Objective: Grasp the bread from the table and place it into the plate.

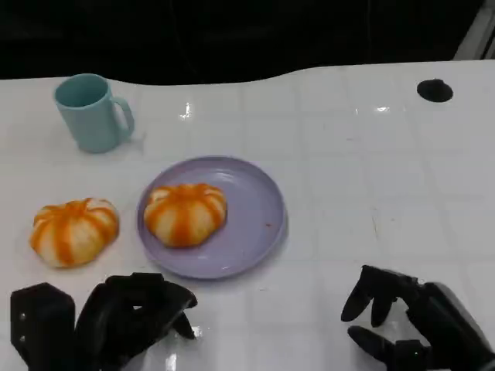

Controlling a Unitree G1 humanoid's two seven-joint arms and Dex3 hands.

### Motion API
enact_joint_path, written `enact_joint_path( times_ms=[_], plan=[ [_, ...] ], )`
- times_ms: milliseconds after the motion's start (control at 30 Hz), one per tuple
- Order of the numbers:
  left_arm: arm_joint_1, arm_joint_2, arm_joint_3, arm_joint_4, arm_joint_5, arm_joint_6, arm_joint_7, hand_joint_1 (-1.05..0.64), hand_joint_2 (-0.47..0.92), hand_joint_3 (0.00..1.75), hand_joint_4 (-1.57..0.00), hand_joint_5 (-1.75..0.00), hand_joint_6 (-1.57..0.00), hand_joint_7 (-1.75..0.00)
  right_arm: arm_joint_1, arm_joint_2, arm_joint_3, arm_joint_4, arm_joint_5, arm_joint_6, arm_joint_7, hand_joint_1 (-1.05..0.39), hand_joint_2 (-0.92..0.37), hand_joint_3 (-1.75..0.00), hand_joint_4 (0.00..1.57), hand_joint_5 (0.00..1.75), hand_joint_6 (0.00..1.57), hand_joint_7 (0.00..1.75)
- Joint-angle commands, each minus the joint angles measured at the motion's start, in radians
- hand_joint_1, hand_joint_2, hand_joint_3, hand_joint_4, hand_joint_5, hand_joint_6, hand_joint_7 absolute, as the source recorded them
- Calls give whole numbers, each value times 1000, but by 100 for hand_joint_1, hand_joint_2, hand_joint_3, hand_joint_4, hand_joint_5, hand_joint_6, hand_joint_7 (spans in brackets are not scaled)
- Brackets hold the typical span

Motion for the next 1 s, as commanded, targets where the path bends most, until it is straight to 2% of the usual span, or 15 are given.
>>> enact_joint_path(
  times_ms=[33,267,1000],
  plan=[
    [0,17,7,23,3,-8,-6,-105,60,27,-90,-149,-156,-29,-9,1,-15,21,20,-11,11,-36,-54,-87,58,175,55,150],
    [-6,20,6,32,6,-10,-2,-105,60,27,-91,-150,-156,-29,-22,10,-21,64,62,-37,42,-36,-57,-78,58,174,57,146],
    [-27,23,11,86,5,-48,-15,-105,61,27,-91,-149,-157,-29,-31,14,-26,101,49,-60,45,-37,-55,-80,61,167,63,136]
  ],
)
